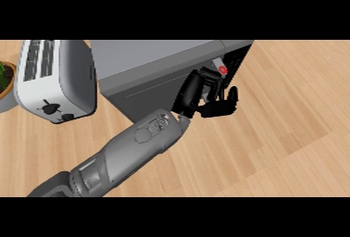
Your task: Pick up the milk, place it into the microwave and close the microwave
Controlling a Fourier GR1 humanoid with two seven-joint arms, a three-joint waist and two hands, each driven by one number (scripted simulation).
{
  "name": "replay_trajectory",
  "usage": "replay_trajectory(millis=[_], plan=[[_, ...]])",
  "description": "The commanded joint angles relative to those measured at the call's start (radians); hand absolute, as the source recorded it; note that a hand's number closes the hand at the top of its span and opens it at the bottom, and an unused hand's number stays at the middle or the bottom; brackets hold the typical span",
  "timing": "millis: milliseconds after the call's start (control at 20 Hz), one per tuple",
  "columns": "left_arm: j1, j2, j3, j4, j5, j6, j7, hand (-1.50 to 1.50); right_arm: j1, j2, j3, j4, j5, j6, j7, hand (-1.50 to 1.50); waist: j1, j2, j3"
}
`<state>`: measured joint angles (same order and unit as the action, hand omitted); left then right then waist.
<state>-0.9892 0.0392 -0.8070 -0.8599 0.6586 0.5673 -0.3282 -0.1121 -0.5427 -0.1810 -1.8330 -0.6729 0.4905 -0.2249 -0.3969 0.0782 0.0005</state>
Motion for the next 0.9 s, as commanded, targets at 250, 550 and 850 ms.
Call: replay_trajectory(millis=[250, 550, 850], plan=[[-0.100, -0.037, 0.014, 0.065, 0.024, 0.018, 0.006, 1.50, -0.034, -0.059, -0.035, 0.009, -0.025, 0.009, 0.033, -1.50, -0.032, 0.013, 0.002], [-0.098, -0.037, 0.002, 0.057, 0.036, 0.036, -0.007, 1.50, -0.060, -0.068, -0.042, 0.030, -0.067, 0.015, 0.045, -1.50, -0.027, 0.022, 0.004], [-0.099, -0.037, -0.007, 0.055, 0.044, 0.055, -0.015, 1.50, -0.079, -0.085, -0.051, 0.043, -0.093, 0.017, 0.059, -1.50, -0.030, 0.024, 0.005]])
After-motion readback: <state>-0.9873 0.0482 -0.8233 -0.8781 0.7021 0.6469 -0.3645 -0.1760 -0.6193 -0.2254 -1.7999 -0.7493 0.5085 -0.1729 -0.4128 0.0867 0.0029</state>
